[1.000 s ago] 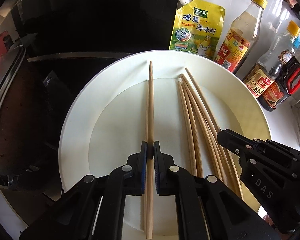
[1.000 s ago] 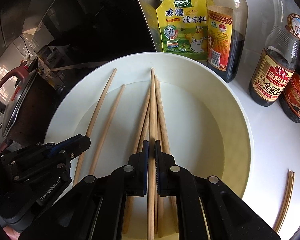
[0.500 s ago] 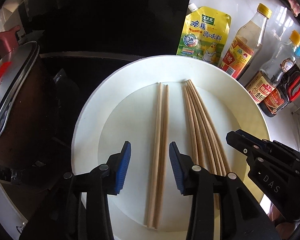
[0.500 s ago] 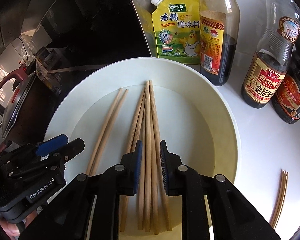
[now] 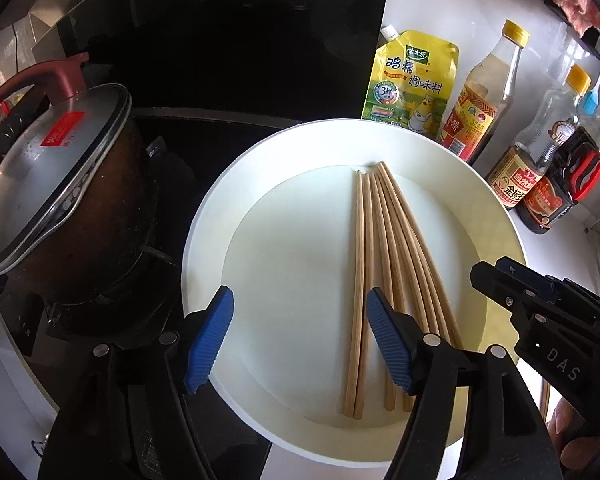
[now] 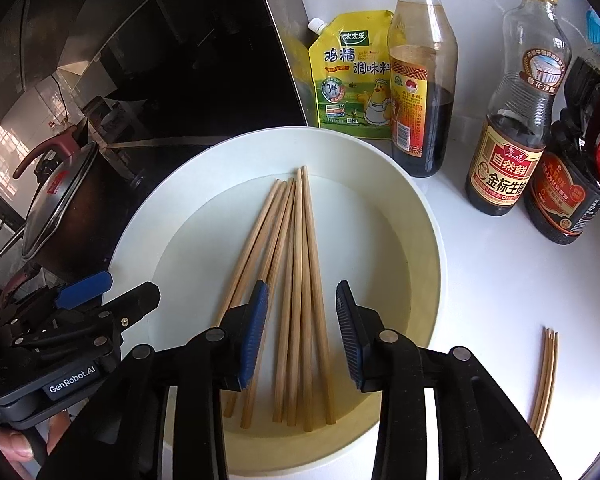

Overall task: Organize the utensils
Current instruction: 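Move both grippers back from the basin to the chopstick pile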

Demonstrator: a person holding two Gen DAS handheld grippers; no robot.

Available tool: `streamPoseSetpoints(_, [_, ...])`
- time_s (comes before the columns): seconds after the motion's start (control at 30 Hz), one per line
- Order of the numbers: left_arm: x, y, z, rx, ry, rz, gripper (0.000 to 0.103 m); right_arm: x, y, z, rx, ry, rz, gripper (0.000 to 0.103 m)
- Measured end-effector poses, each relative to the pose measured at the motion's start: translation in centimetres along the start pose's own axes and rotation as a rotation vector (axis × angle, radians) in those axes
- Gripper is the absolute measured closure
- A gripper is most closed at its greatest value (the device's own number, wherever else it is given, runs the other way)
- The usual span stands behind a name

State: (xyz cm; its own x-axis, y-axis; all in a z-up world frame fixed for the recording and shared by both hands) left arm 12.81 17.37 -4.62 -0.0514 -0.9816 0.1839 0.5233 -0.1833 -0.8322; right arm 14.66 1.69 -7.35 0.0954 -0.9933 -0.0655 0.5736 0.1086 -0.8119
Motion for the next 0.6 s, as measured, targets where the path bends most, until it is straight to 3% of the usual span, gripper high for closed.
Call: streamPoseSetpoints(0.6, [3.9,-4.4,-2.9,0.037,0.019,0.004,0.025,2.5,-5.2,-3.9,0.026,0.008,0.006,0.051])
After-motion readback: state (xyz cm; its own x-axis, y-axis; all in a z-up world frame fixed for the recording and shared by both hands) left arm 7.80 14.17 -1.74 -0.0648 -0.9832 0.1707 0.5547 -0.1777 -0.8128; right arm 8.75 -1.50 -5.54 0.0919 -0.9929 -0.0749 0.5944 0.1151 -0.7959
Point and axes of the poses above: each gripper's, at about its wrist camera, not at the fingertips, and y roughly the way its jaws point, x to its right, z to its top, the point moved 2 cm from there along y, roughly the way its jaws point, and after that the axes turned 9 degrees about -z, right-handed, at the moved point
